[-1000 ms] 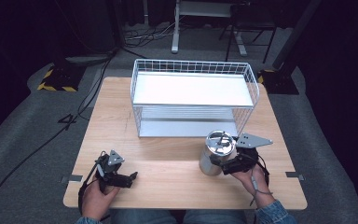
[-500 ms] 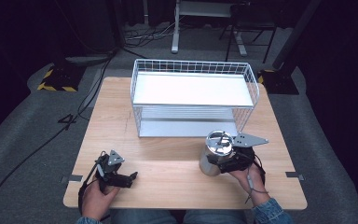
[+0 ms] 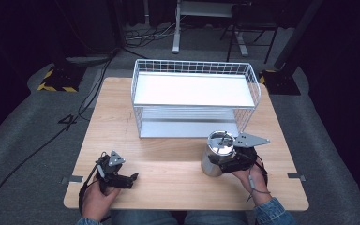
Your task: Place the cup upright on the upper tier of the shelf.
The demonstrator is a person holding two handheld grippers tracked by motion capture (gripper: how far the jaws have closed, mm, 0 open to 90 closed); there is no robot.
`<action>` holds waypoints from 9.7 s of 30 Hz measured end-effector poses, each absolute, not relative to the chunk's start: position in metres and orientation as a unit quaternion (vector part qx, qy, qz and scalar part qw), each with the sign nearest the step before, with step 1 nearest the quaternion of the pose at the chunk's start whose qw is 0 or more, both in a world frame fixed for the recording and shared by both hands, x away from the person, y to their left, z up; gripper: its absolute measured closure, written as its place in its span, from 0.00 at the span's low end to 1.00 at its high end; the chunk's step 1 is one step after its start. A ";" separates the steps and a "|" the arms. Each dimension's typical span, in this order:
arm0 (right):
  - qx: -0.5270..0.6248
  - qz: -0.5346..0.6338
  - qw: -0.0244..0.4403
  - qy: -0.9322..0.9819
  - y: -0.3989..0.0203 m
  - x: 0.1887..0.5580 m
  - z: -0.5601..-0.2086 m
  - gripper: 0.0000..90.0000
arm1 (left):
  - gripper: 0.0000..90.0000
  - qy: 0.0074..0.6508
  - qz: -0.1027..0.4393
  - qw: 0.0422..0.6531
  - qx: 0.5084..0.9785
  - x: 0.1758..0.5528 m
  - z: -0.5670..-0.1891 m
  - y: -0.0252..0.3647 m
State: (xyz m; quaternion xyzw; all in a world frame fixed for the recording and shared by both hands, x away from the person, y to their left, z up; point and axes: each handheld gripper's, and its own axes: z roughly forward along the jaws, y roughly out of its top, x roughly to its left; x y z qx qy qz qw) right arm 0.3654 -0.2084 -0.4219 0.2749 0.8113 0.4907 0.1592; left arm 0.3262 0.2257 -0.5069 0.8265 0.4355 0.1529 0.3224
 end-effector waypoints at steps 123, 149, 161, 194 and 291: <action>0.313 0.519 0.205 0.769 -0.150 0.526 -0.223 0.04 | 0.01 0.437 0.153 0.321 0.826 0.326 -0.507 0.226; 0.304 0.518 0.207 0.772 -0.148 0.527 -0.231 0.00 | 0.01 0.437 0.153 0.323 0.825 0.326 -0.507 0.225; 0.302 0.519 0.195 0.775 -0.153 0.524 -0.229 0.00 | 0.01 0.438 0.153 0.323 0.825 0.326 -0.507 0.225; 0.271 0.531 0.196 0.779 -0.207 0.446 -0.212 0.00 | 0.00 0.430 0.151 0.320 0.830 0.328 -0.506 0.225; 0.332 0.411 0.111 0.842 -0.289 0.353 -0.498 0.00 | 0.00 0.430 0.151 0.320 0.831 0.328 -0.506 0.225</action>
